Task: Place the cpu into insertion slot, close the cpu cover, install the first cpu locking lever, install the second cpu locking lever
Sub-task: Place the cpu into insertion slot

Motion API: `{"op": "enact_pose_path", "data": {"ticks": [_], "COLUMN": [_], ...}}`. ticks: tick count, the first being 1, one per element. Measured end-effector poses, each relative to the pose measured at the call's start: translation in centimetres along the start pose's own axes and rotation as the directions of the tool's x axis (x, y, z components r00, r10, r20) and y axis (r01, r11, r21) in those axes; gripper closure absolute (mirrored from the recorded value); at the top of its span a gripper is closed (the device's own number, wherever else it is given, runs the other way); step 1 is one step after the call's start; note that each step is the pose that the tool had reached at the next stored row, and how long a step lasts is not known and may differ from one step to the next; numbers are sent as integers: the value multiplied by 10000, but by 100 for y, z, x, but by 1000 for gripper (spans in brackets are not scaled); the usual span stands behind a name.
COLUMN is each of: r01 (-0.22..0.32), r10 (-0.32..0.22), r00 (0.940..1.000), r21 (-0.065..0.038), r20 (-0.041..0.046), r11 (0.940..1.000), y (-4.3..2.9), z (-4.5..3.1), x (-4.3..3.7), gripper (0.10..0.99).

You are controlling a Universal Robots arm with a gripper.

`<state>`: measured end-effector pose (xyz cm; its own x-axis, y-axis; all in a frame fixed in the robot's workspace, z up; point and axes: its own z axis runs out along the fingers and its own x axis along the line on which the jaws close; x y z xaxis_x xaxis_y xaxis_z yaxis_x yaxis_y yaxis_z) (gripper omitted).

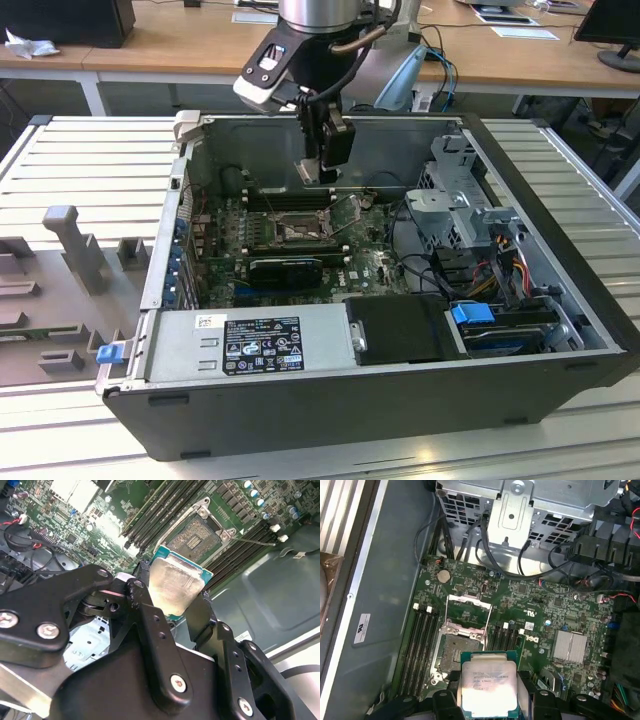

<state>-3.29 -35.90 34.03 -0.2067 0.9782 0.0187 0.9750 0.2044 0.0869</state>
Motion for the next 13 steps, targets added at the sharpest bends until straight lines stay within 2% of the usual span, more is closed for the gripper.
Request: {"op": "enact_pose_path", "data": {"ticks": [5, 8, 9, 11, 13], "r01": [-222, -592, -763, -1153, -1244], "r10": [222, 592, 763, 1153, 1244], "r00": [9998, 9982, 9971, 9932, 9920], "r21": [-4, -12, -16, -11, -7], "r20": [19, 52, 70, 188, 209], "r11": [9998, 9982, 9971, 9933, 9922], "y": [-2, -4, -5, -7, -11], "z": [17, 44, 54, 92, 136], "x": [0, 0, -1, -1, 8], "gripper": [553, 553, 553, 553, 553]}}
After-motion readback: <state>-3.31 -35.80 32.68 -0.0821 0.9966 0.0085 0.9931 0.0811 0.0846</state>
